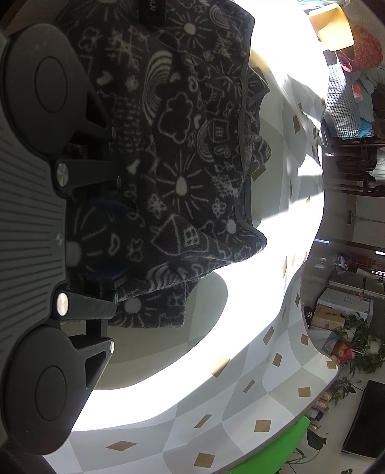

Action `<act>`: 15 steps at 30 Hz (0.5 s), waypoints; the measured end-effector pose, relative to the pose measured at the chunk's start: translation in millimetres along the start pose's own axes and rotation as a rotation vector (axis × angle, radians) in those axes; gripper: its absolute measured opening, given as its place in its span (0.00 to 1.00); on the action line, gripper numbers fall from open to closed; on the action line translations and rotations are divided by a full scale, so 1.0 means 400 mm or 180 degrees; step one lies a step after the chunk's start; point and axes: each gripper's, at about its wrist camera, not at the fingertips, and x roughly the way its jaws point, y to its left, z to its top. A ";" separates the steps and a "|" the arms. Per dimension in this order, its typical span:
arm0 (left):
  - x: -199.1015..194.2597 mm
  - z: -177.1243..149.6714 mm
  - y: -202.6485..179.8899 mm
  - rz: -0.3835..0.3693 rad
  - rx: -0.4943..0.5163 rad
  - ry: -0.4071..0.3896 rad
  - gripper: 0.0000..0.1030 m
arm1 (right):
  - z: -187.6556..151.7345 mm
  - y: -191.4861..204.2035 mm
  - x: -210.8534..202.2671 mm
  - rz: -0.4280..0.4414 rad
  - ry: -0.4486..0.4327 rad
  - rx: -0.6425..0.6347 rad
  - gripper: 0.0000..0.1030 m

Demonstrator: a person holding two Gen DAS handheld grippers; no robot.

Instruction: Fold clothes

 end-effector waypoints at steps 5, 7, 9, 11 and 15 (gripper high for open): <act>-0.005 0.004 0.008 -0.0027 -0.0026 0.0003 1.00 | 0.000 -0.009 -0.011 0.0085 -0.0043 0.0087 0.39; -0.014 0.007 0.014 -0.0025 -0.0045 -0.0018 1.00 | 0.001 -0.019 -0.017 0.0129 -0.0068 0.0176 0.39; -0.023 0.014 0.032 -0.0024 -0.0109 -0.0041 1.00 | 0.007 -0.034 -0.025 0.0182 -0.0108 0.0287 0.40; -0.031 0.022 0.050 -0.0023 -0.0179 -0.0065 1.00 | 0.013 -0.052 -0.030 0.0233 -0.0119 0.0388 0.44; -0.030 0.033 0.097 -0.0069 -0.0299 0.0027 1.00 | 0.015 -0.078 -0.023 0.0291 -0.0020 0.0520 0.46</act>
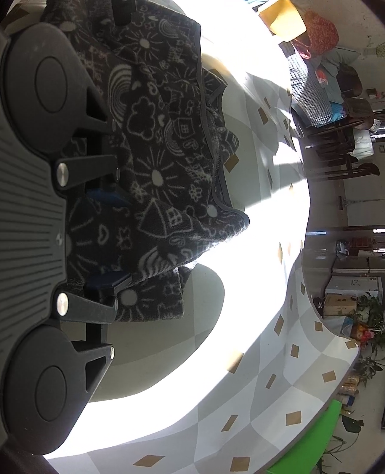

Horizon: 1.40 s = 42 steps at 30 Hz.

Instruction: Fold clothes

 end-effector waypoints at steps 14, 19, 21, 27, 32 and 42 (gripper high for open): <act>0.043 -0.018 0.024 -0.0114 -0.0068 0.0294 1.00 | -0.013 0.007 0.010 -0.0320 0.0057 -0.0101 0.53; 0.047 -0.012 0.032 -0.0123 -0.0150 0.0314 1.00 | -0.018 -0.018 0.023 -0.0238 0.0184 0.0165 0.57; 0.048 -0.006 0.041 -0.0062 -0.0215 0.0289 1.00 | -0.018 -0.025 0.023 -0.0222 0.0192 0.0223 0.58; 0.070 -0.005 0.052 -0.0151 -0.0264 0.0381 1.00 | -0.019 -0.050 0.037 -0.0157 0.0255 0.0378 0.68; 0.103 -0.003 0.075 -0.0367 -0.0563 0.0565 1.00 | -0.031 -0.078 0.060 0.0026 0.0261 0.0763 0.83; 0.104 0.002 0.047 -0.0602 -0.0439 0.0570 1.00 | -0.034 -0.009 0.062 0.0398 0.0310 0.0367 0.85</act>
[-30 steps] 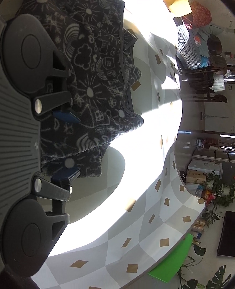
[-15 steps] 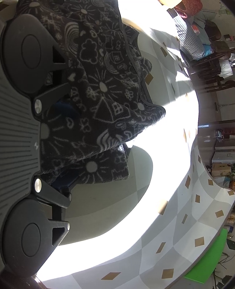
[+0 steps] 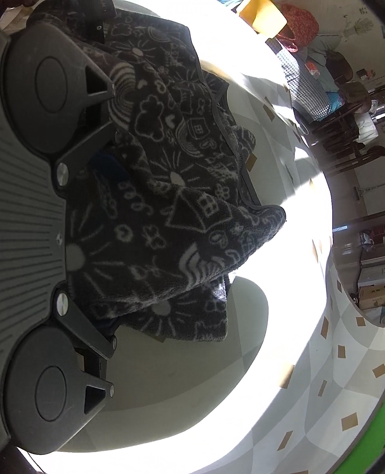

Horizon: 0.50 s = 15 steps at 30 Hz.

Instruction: Fold clothes

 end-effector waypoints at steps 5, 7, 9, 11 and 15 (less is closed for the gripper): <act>-0.014 -0.020 -0.083 -0.0247 0.0566 -0.0020 1.00 | -0.022 0.045 -0.003 0.0361 0.0048 -0.0250 0.85; -0.019 -0.028 -0.100 -0.0288 0.0645 -0.0027 1.00 | -0.030 0.058 -0.007 0.0436 0.0052 -0.0362 0.85; -0.021 -0.029 -0.101 -0.0298 0.0619 -0.0034 1.00 | -0.035 0.059 -0.009 0.0384 0.0020 -0.0382 0.83; -0.020 -0.022 -0.086 -0.0269 0.0516 -0.0038 1.00 | -0.029 0.042 -0.012 0.0364 -0.0008 -0.0252 0.81; -0.023 -0.011 -0.042 -0.0188 0.0256 -0.0053 1.00 | -0.014 0.005 -0.023 0.0260 -0.0088 0.0039 0.78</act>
